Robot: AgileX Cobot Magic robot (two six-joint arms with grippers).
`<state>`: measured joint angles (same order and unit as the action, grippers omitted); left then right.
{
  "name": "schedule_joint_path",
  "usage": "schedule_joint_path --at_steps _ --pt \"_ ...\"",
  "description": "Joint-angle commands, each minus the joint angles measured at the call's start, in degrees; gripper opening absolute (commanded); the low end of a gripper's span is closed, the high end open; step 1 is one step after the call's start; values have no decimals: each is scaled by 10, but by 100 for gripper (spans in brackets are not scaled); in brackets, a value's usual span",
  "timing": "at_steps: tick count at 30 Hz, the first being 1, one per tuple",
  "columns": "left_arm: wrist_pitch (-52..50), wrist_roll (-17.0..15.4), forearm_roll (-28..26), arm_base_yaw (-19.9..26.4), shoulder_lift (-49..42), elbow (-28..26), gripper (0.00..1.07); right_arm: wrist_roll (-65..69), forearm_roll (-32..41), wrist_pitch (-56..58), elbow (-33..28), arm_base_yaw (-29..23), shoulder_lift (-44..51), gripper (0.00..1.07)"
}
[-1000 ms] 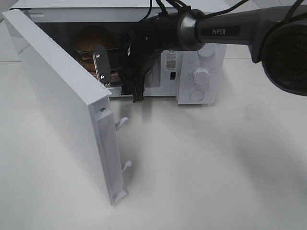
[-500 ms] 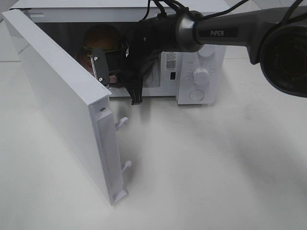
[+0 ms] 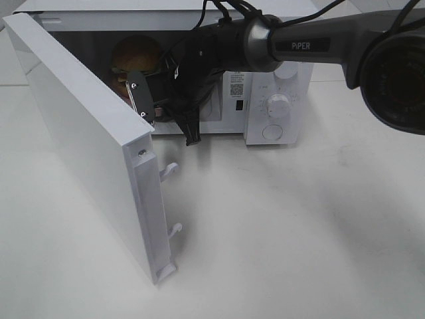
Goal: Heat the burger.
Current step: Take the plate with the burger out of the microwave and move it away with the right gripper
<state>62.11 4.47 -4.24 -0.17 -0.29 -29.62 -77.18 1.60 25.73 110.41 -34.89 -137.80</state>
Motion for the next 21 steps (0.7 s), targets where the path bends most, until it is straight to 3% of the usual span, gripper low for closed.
schedule_joint_path --at_steps 1,12,21 --pt "-7 -3 -2 1 -3 -1 100 -53 33 21 5 1 9 0" --pt "-7 -3 -2 1 -3 -1 100 -126 85 21 -10 2 41 0" --pt "-7 -3 -2 1 -3 -1 100 -237 148 -47 -131 15 116 0"
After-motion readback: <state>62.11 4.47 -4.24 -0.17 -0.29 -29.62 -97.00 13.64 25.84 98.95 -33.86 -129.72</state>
